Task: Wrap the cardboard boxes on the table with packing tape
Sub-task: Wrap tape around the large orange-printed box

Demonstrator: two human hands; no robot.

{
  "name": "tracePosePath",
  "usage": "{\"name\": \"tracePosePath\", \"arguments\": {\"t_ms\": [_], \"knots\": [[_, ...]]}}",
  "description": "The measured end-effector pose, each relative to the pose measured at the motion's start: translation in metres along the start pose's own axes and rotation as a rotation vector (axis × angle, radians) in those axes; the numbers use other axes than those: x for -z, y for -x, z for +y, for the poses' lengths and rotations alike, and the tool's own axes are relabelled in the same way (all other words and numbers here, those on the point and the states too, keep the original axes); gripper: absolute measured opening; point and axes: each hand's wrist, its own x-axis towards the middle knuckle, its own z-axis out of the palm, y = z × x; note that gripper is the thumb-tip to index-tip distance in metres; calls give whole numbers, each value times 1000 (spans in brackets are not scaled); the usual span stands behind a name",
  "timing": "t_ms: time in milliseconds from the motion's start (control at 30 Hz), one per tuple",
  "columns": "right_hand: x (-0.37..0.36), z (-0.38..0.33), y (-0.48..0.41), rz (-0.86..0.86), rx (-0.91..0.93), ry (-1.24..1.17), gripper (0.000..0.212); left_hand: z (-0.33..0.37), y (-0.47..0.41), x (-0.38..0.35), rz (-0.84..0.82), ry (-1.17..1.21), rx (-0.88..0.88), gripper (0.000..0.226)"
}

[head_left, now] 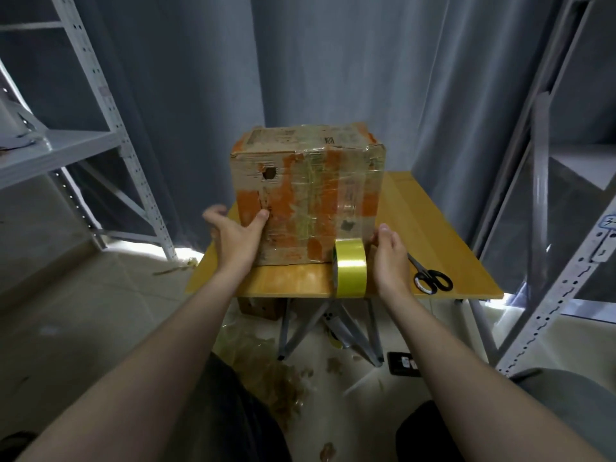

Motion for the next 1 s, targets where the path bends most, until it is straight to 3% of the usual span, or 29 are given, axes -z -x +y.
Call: {"name": "tracePosePath", "arguments": {"t_ms": [100, 233, 367, 600, 733, 900, 1000], "knots": [[-3, -1, -4, -62, -46, -10, 52, -15, 5, -11, -80, 28, 195, 52], [-7, 3, 1, -60, 1, -39, 50, -8, 15, -22, 68, 101, 262, 46], [-2, 0, 5, -46, 71, -126, 38, 10, 17, -18, 113, 48, 215, 39], [4, -19, 25, -194, 208, -274, 44, 48, 5, 7, 56, -95, 151, 14], [7, -44, 31, -291, 281, -274, 44, 66, -2, 21, -67, -311, 138, 24], [0, -58, 27, -368, 401, -191, 67, 71, -9, 29, -253, -491, 44, 39], [-8, -60, 19, -365, 393, -132, 52, 66, -10, 29, -275, -497, -29, 38]]}}
